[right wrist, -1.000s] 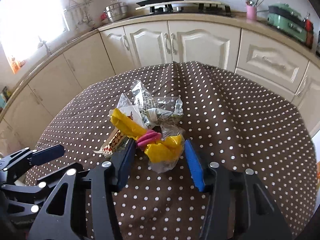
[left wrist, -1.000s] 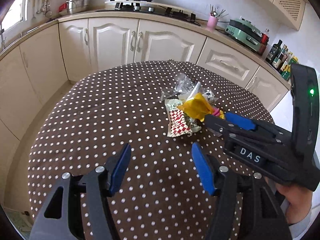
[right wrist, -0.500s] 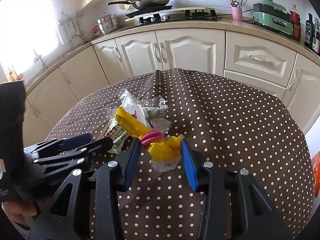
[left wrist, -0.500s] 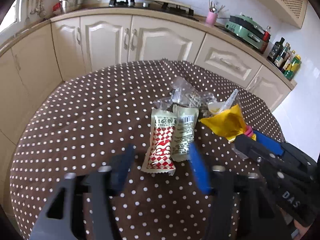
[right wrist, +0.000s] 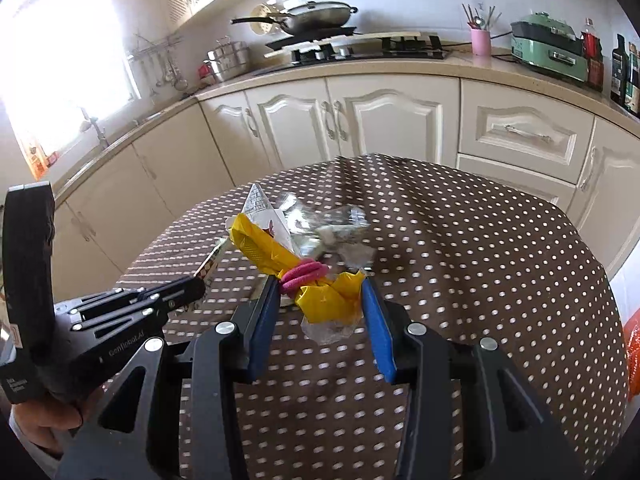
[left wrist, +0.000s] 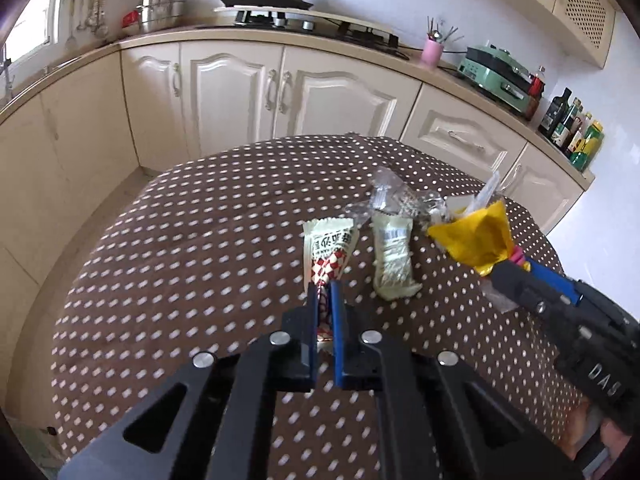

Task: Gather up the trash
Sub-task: 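Grasp the red-white snack packet with the left tool, then carry packet and yellow bundle over the blue bin and open both tools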

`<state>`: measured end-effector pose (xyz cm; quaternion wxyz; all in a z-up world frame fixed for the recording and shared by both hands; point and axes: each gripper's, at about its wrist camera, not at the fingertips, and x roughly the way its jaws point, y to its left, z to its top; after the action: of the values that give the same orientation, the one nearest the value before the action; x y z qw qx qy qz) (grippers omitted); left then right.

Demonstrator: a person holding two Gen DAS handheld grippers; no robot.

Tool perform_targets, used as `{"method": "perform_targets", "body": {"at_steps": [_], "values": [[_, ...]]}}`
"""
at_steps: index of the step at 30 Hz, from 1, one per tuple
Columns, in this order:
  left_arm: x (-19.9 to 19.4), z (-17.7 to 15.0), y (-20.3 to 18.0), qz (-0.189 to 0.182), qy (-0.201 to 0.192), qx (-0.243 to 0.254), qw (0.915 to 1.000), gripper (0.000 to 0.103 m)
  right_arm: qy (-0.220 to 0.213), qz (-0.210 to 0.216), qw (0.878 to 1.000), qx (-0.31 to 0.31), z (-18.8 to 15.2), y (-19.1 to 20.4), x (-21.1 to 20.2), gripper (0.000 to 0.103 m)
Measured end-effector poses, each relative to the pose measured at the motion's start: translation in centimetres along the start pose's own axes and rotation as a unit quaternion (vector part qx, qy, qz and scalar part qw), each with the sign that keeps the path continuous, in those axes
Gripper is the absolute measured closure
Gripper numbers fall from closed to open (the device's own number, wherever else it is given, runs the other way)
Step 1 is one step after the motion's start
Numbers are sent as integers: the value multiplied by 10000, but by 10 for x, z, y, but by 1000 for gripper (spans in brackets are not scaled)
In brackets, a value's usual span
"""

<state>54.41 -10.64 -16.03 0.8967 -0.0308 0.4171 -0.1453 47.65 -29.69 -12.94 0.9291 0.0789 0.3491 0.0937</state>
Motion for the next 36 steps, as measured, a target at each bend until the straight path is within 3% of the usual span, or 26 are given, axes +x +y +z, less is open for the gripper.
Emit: {"method": "perform_targets", "body": {"at_steps": [11,18,23,29,36], "values": [[-103,-53,50,116,-354,-394,9985,98,-153,582,9974,-402,-8,79,-32,63],[-176,-97,111,465,-663,-769,9937,98,-33,1171,9885,-953,-30,173,-37,63],[-222,-140,175,830,-777,-1266,9854,98,189,1647,9766,-1371,-54,251,-30,63],[-250,-188,247,1290,-674,-1743,9739,98,562,2088,9591,-1829,-87,339,-8,63],[-237,-232,321,1535,-255,-2280,9611,98,1075,2317,9457,-2013,-130,403,34,63]]}}
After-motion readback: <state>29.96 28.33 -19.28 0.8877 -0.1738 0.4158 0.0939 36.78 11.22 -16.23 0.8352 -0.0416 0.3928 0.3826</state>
